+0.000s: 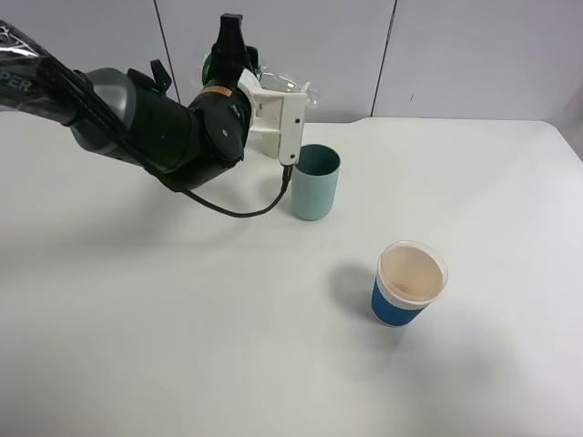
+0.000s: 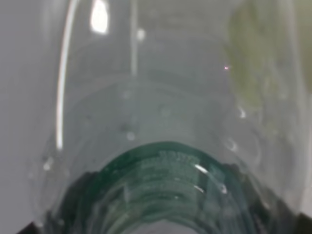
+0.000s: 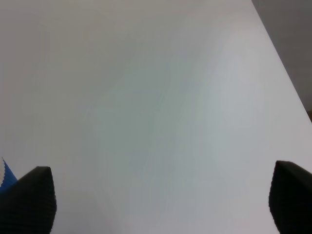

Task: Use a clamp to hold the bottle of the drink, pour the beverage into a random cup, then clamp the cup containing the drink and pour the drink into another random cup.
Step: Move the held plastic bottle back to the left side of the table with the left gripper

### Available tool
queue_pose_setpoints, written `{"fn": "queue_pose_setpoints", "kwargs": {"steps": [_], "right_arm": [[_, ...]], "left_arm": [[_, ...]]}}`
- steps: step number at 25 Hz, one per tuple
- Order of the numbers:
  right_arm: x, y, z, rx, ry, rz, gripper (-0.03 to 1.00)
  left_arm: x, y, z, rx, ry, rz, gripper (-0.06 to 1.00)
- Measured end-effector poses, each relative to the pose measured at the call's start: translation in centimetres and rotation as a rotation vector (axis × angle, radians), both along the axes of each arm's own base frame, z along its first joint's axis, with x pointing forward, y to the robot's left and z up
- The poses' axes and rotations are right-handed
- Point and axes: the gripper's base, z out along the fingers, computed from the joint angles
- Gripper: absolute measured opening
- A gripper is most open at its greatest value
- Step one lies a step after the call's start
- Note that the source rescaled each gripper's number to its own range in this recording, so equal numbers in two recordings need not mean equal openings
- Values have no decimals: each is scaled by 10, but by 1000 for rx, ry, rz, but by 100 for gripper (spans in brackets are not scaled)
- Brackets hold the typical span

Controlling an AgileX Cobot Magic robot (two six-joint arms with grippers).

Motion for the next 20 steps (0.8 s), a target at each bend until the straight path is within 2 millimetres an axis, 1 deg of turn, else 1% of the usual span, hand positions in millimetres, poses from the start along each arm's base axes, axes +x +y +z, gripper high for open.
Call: {"fn": "queue_pose_setpoints", "kwargs": {"steps": [2, 7, 11, 20], "right_arm": [[0, 0, 0, 0, 0, 0, 79], [0, 0, 0, 0, 0, 0, 79], [0, 0, 0, 0, 0, 0, 79], [0, 0, 0, 0, 0, 0, 79]], "left_arm": [[1, 2, 3, -89, 30, -5, 8], [1, 9, 23, -379, 63, -23, 8], [-11, 15, 30, -584, 92, -81, 8], [-36, 40, 36, -1112, 213, -165, 8]]}}
